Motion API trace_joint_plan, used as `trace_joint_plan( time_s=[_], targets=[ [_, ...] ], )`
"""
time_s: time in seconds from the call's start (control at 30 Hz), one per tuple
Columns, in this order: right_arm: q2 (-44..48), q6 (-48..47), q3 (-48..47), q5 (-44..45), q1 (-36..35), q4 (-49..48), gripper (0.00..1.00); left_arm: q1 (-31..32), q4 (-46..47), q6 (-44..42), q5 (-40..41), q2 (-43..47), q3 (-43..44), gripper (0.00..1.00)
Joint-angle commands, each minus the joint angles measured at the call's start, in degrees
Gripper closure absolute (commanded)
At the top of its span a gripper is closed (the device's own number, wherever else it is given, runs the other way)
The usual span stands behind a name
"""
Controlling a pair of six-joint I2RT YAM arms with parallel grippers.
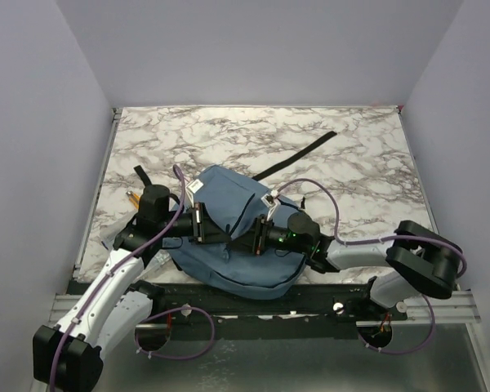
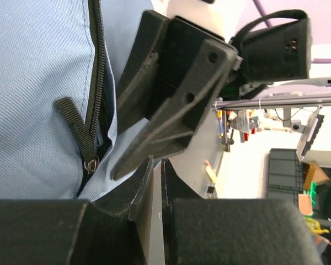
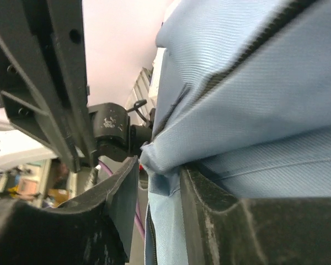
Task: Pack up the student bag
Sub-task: Zip the student bag at the center of the board.
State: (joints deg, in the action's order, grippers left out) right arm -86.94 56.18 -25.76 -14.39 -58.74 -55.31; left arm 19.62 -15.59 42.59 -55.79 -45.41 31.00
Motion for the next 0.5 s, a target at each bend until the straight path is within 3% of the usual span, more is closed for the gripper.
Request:
trace_joint_plan(
  time_s=[0.0, 0.07, 0.2, 0.27, 0.47],
  targets=[
    [6.63, -10.99, -5.14, -2.71, 0.29, 20.37, 0.54, -0.08, -2.65, -3.91, 5.66, 1.52, 2.97, 0.88],
    [10.39, -14.06, -6.96, -2.28, 0.29, 27.11, 0.43, -0.10, -4.70, -5.14, 7.89, 2.17, 3.67, 0.85],
    [14.59, -17.45, -14.29, 2.56, 0.36, 43.11, 0.35, -0.10, -7.15, -5.90, 13.16, 4.79, 3.65, 0.73],
    [14.28, -18.35, -17.85, 3.49, 0.38, 47.44, 0.34, -0.06, -7.86, -4.91, 15.90, 6.82, 3.12, 0.67],
    [8.00, -14.47, -28.93, 6.79, 0.96, 54.62, 0.35, -0.10, -10.48, -1.26, 24.39, 13.38, 0.56, 0.66]
  ],
)
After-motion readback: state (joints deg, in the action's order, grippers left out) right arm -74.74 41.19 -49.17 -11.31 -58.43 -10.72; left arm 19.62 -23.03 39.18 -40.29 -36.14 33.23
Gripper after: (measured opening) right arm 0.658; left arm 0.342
